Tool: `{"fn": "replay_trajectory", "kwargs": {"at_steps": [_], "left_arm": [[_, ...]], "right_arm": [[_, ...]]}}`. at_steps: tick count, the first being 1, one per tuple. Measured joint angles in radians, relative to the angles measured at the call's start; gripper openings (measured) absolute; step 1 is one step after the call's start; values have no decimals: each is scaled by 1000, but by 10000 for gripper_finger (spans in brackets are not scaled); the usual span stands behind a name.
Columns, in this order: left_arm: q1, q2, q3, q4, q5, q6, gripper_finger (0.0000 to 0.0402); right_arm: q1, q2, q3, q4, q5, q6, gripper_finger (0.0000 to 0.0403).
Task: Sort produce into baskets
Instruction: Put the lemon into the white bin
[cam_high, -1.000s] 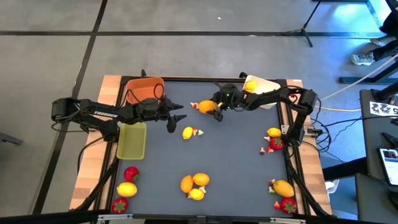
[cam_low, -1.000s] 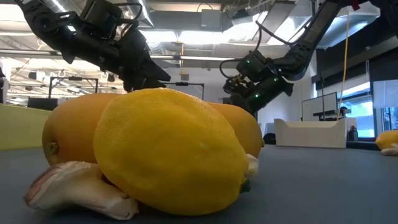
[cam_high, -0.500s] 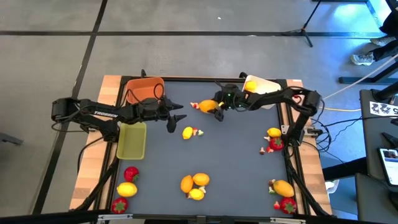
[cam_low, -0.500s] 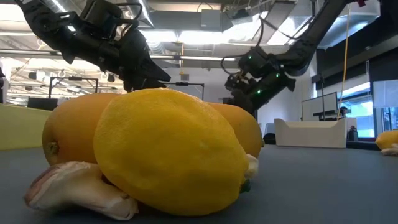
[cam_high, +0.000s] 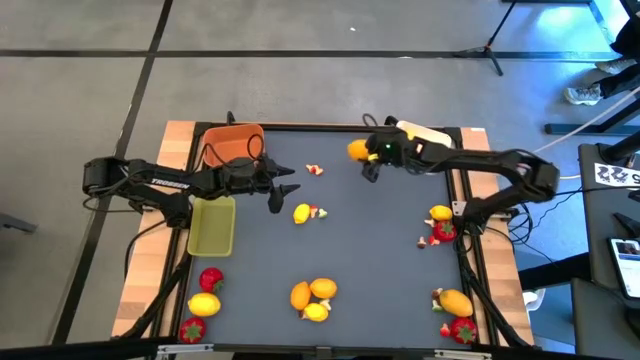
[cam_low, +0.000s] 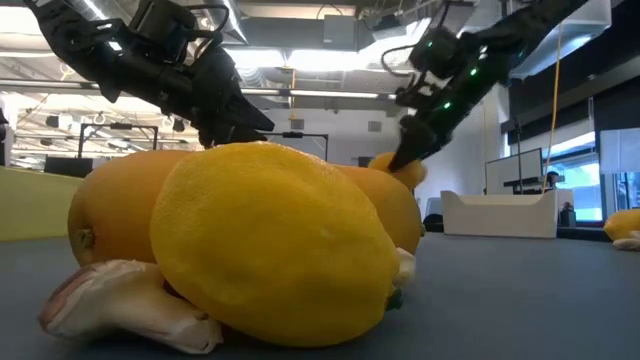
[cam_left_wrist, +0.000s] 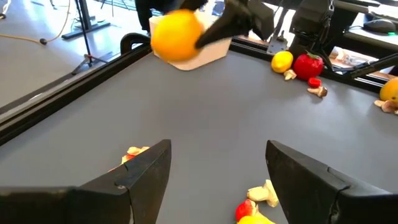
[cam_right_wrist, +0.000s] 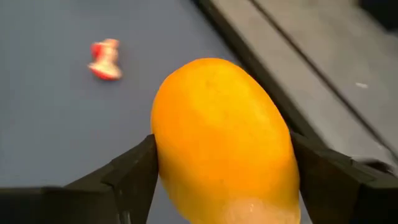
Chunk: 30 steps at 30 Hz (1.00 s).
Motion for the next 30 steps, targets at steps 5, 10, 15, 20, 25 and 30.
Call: {"fn": "replay_trajectory", "kwargs": {"at_steps": [5,10,15,20,25,30], "left_arm": [[-2,0,0,-24,21,-6,257],[-1,0,0,-28,21,-17,257],[-1,0,0,-28,21,-14,257],[-1,0,0,-28,21,-10,257],[-1,0,0,-28,21,-9,257],[-1,0,0,-28,17,-8,257]], "right_arm": [[0,-106,0,-134,147,2,308],[-44,-188,1,-268,280,60,309],[-143,-214,2,-369,302,167,310],[-229,-213,-13,-415,275,271,311],[-285,-213,-49,-444,263,342,312],[-291,-213,-82,-434,267,385,312]]}}
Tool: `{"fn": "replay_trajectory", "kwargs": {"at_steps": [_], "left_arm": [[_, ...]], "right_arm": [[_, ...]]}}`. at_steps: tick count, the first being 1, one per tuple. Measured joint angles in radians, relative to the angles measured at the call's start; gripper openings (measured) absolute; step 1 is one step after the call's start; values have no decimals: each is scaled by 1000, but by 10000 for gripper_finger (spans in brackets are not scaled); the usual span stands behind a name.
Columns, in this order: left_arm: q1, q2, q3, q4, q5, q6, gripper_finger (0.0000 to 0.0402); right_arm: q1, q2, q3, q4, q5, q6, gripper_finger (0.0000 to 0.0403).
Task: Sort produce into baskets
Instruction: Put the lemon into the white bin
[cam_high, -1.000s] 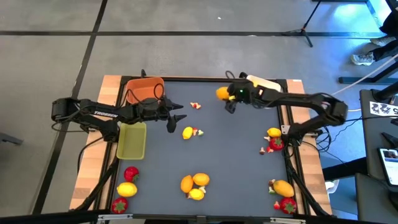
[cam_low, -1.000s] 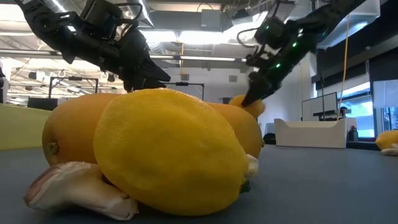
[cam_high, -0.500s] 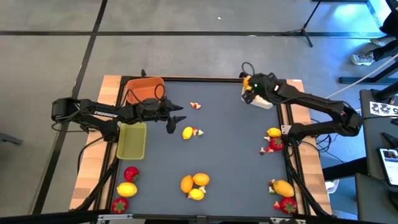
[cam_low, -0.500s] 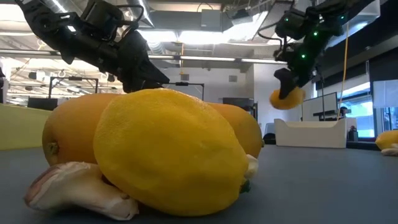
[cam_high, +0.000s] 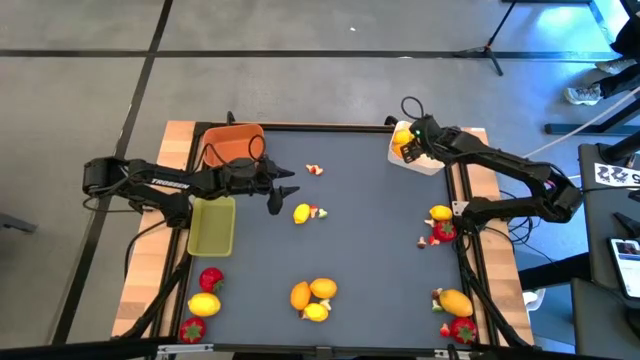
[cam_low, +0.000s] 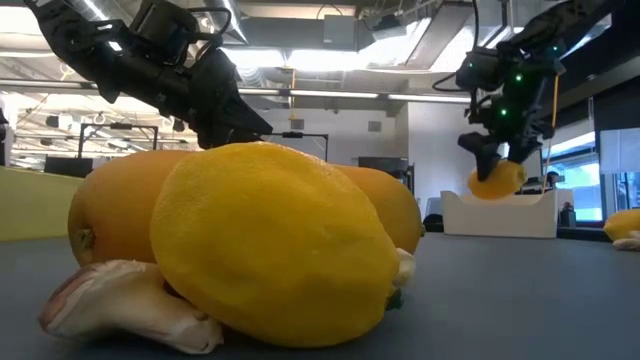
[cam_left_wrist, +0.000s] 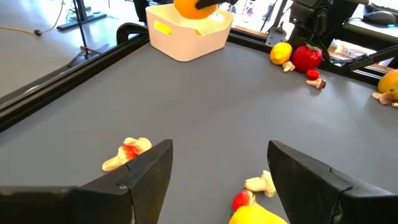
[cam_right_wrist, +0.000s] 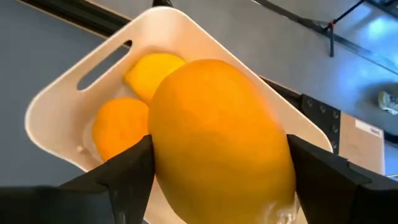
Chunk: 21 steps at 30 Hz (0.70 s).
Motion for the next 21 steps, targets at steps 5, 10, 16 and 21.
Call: {"fn": "replay_trajectory", "kwargs": {"at_steps": [5,10,16,21], "left_arm": [[0,0,0,0,-1,0,257],[0,0,0,0,-2,0,257],[0,0,0,0,-2,0,257],[0,0,0,0,-2,1,257]], "right_arm": [[1,19,-17,2,4,54,312],[1,82,-17,5,14,66,312],[-20,154,-18,-22,51,74,312],[-58,191,-18,-59,79,77,312]]}}
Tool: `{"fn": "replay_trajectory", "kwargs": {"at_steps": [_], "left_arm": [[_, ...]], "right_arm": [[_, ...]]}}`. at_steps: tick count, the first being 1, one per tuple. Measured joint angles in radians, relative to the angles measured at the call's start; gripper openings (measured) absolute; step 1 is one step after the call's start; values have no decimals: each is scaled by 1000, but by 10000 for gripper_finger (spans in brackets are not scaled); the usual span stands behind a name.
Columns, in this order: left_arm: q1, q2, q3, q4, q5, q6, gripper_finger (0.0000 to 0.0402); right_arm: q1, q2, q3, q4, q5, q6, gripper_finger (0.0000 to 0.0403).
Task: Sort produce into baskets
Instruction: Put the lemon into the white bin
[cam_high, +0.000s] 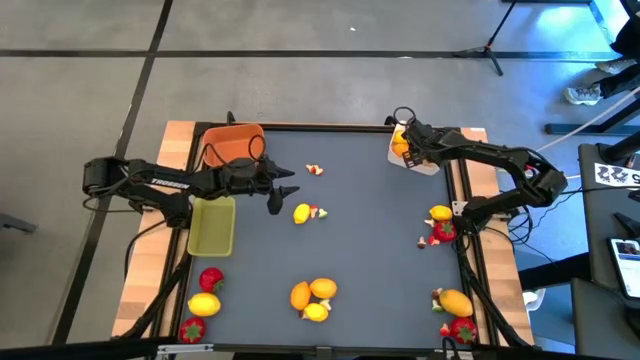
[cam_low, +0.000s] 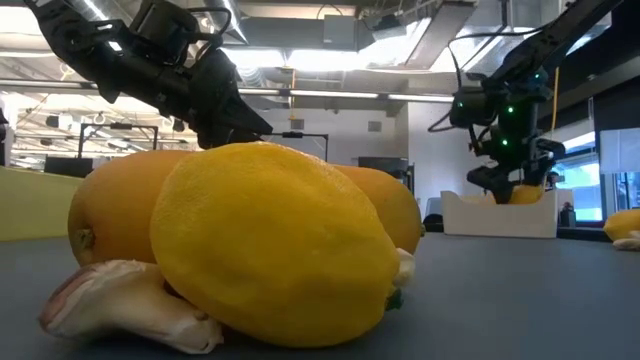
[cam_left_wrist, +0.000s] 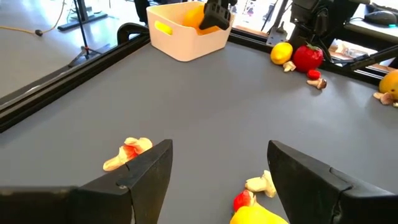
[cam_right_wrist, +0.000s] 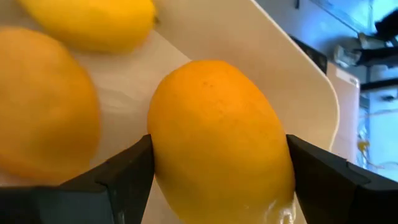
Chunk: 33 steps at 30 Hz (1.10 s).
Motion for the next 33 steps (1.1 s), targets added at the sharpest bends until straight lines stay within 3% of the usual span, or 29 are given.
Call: {"fn": "replay_trajectory", "kwargs": {"at_steps": [21,26,29,33], "left_arm": [[1,0,0,8,0,3,257],[1,0,0,8,0,7,257],[1,0,0,8,0,7,257],[1,0,0,8,0,7,257]], "right_arm": [[-11,10,0,2,-3,-39,312],[-11,9,1,-2,-73,-86,313],[-11,9,1,-7,-82,-83,330],[-11,9,1,-12,-74,-79,380]]}}
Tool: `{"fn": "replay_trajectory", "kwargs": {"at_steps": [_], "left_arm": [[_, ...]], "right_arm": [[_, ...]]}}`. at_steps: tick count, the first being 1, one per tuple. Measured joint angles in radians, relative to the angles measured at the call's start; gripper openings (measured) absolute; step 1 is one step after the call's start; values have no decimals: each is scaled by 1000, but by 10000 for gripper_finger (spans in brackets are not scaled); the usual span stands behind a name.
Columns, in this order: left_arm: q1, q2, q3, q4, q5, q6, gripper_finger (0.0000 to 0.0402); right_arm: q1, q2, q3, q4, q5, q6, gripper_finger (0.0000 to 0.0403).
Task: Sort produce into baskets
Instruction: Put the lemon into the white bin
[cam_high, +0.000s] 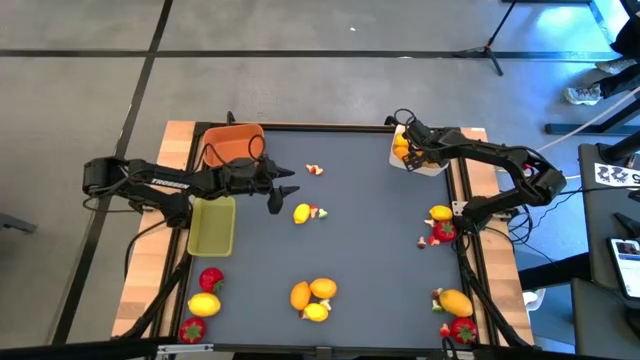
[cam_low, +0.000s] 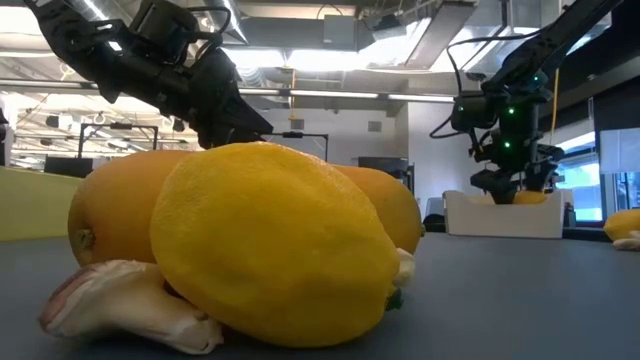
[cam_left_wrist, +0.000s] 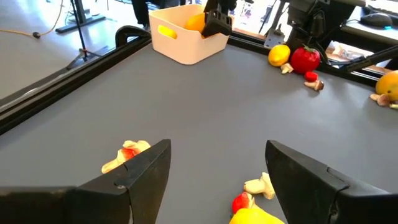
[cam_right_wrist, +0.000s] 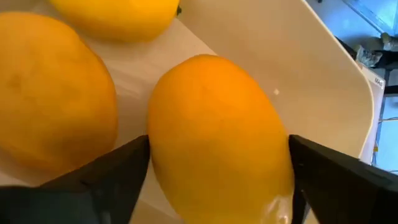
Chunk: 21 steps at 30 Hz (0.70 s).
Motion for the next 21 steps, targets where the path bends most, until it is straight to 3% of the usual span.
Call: {"fn": "replay_trajectory", "kwargs": {"at_steps": [3,15,21], "left_arm": [[0,0,0,0,0,1,257],[0,0,0,24,0,-20,257],[-3,0,0,21,2,-22,257]], "right_arm": [[0,0,0,-2,1,-3,390],[2,-53,93,-104,0,-44,336],[33,-110,147,-78,-128,-61,335]]}}
